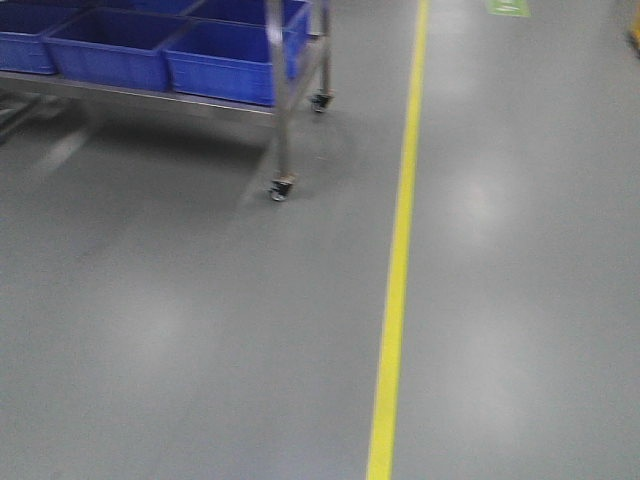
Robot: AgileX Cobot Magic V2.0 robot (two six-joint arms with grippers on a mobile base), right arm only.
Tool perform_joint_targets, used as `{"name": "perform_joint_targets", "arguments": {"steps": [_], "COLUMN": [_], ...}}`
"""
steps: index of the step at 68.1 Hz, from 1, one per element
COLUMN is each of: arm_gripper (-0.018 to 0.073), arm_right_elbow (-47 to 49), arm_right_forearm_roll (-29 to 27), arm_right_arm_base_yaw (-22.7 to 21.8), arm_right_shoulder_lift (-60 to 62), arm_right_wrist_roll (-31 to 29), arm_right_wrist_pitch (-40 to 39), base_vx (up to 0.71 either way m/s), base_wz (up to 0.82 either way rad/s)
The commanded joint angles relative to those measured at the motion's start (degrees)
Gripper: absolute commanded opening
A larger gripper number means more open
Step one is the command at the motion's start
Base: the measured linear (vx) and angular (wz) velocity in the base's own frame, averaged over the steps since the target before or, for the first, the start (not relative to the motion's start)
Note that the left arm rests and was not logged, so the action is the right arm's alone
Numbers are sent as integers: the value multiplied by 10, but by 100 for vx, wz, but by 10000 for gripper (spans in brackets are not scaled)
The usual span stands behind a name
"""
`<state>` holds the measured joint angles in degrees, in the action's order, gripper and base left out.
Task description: Pour parts from conveyor to right shelf
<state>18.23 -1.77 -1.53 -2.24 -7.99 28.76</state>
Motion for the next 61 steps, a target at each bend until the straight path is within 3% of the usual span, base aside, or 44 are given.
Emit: {"name": "perform_joint_targets", "arguments": {"steps": [1,61], "arm_gripper": [-6,-6], "arm_right_elbow": [16,16], "arm_right_forearm_roll": [1,1], "arm_right_arm_base_yaw": [-1,-1], "arm_right_shoulder_lift": [-8,-8], "arm_right_wrist_roll": [-3,-3], "arm_right_wrist_pitch": [-47,-44], "base_vx": [61,63], "base_wz": [60,57]}}
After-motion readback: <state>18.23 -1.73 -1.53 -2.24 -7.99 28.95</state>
